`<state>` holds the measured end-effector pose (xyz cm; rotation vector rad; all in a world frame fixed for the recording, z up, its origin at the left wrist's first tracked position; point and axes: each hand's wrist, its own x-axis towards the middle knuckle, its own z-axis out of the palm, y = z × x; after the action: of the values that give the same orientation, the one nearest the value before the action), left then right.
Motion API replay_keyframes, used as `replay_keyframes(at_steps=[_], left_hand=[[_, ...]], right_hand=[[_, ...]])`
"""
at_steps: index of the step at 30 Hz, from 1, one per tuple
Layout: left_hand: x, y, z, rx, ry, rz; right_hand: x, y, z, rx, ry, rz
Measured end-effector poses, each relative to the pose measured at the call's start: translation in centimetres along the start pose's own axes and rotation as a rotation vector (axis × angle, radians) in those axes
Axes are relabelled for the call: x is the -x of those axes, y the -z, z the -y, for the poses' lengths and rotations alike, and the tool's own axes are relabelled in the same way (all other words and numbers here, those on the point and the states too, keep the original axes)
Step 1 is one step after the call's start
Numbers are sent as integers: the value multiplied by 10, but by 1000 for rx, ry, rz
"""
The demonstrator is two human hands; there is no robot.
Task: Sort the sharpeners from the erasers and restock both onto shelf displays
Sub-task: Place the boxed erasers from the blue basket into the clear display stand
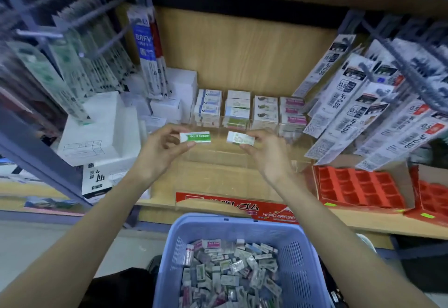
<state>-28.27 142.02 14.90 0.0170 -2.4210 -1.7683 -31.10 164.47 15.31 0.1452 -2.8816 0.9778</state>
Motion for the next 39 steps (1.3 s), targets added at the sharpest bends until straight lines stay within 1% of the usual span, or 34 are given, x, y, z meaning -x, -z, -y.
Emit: replay_keyframes(at_steps=[2, 4, 9, 13, 19, 23, 25, 27, 30, 34, 37, 39], left_hand=[[-10, -1, 7, -73, -25, -63], [-21, -4, 14, -78, -21, -105], [-37, -8, 22, -127, -78, -71], [-42, -2, 25, -140, -77, -43], [-39, -5, 28, -117, -57, -13], [-33, -9, 29, 23, 62, -81], [-30, -10, 27, 90, 109, -129], [-26, -7, 21, 164, 136, -170], [-17, -1, 13, 236, 145, -200], [-1, 6, 10, 232, 171, -263], [2, 14, 12, 196, 197, -299], [3, 18, 15, 164, 214, -277]], right_hand=[[-13, -5, 1, 147, -11, 24], [-24, -8, 3, 248, -3, 33], [-42, -13, 14, 410, 111, 108], [-42, -14, 10, 311, 48, 65], [-40, -18, 8, 238, 46, 18], [-36, -17, 7, 243, 50, -15], [-34, -17, 9, 193, 66, -38], [-34, -18, 16, 119, 124, -52], [-42, -28, 36, 123, 198, 23], [-61, -52, 57, 205, 162, 175], [-64, -60, 58, 420, 160, 237], [-60, -63, 59, 569, 176, 270]])
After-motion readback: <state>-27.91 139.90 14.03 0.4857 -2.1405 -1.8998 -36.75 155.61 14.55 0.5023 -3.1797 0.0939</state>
